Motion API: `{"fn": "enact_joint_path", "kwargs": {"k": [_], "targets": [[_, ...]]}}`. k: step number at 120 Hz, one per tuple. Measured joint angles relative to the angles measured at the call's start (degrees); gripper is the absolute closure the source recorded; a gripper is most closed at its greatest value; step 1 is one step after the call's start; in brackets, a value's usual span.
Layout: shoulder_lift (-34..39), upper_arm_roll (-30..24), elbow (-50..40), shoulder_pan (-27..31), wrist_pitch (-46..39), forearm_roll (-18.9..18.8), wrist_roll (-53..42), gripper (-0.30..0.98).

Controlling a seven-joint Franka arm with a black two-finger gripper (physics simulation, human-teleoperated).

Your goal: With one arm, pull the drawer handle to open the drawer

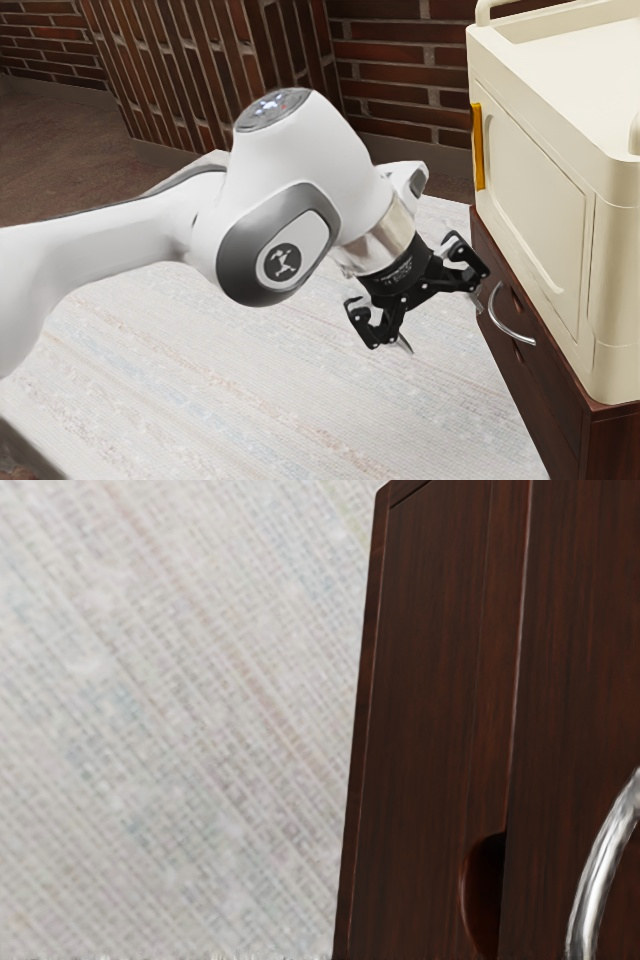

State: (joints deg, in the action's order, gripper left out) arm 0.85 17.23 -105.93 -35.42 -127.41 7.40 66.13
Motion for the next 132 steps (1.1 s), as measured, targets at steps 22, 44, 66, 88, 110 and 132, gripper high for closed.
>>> {"fn": "enact_joint_path", "kwargs": {"k": [22,44,66,88,110,132], "targets": [[0.06,0.00,-1.59,-1.10,-3.24,-0.08,0.45,0.00],[0.45,0.00,-2.84,-1.86,-6.11,-0.29,0.71,0.04],[0.63,0.00,-4.47,-1.89,-9.34,-0.22,0.71,0.09],[0.39,0.00,-4.98,-1.53,-11.82,-0.13,0.65,0.12],[-0.10,0.00,-4.89,-1.26,-13.10,-0.07,0.39,0.13],[-1.44,0.00,-4.63,-0.89,-13.90,0.05,0.11,0.14]]}}
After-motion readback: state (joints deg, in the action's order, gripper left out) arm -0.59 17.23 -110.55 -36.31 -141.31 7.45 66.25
